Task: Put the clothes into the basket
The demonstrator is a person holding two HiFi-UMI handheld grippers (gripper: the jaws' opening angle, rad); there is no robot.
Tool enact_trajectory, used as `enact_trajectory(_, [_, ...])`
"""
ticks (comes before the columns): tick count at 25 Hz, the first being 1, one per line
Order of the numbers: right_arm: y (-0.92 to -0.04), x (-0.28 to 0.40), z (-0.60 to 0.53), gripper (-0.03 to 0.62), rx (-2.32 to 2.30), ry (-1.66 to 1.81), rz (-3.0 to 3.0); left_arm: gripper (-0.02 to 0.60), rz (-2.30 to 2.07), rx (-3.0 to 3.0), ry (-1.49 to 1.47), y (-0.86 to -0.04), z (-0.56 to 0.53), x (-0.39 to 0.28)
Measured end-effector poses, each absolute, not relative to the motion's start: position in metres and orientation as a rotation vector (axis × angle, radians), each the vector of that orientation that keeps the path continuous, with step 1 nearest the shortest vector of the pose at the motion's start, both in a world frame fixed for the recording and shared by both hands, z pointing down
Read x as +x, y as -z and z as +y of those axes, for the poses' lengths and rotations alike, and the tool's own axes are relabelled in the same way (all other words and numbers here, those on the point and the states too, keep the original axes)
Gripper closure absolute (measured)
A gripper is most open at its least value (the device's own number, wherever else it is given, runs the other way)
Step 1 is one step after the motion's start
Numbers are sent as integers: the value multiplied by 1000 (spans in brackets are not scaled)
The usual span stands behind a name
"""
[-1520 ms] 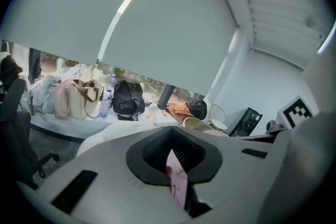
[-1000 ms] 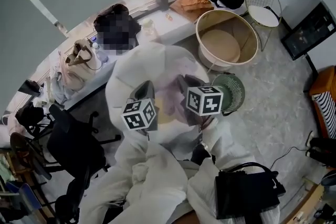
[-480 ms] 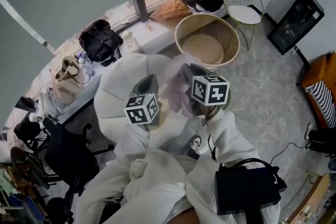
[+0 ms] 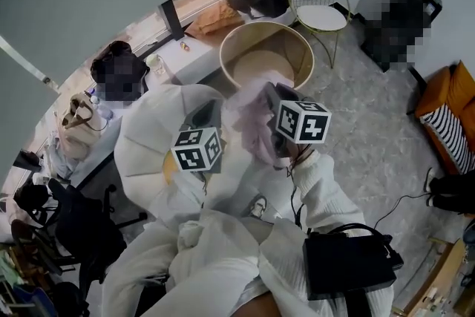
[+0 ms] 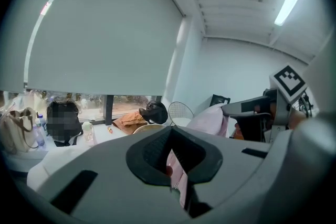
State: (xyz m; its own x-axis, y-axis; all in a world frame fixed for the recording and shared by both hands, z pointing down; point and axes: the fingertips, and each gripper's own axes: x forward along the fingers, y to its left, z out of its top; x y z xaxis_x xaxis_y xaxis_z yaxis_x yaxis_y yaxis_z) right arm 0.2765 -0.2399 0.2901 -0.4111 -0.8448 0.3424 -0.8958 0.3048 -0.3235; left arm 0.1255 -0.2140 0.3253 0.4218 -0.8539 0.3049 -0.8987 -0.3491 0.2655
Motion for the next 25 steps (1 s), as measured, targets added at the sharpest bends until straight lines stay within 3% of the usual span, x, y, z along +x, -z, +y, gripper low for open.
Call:
enact_trajectory(10, [-283,365,-236,553,1761,-709,-2369,575,-1415,2354,-140,-316,-221,200])
enact_trajectory(25, [-298,400,-214,553,1897,-794,-2239,575,-1343,2357,-126,-322,-226,209])
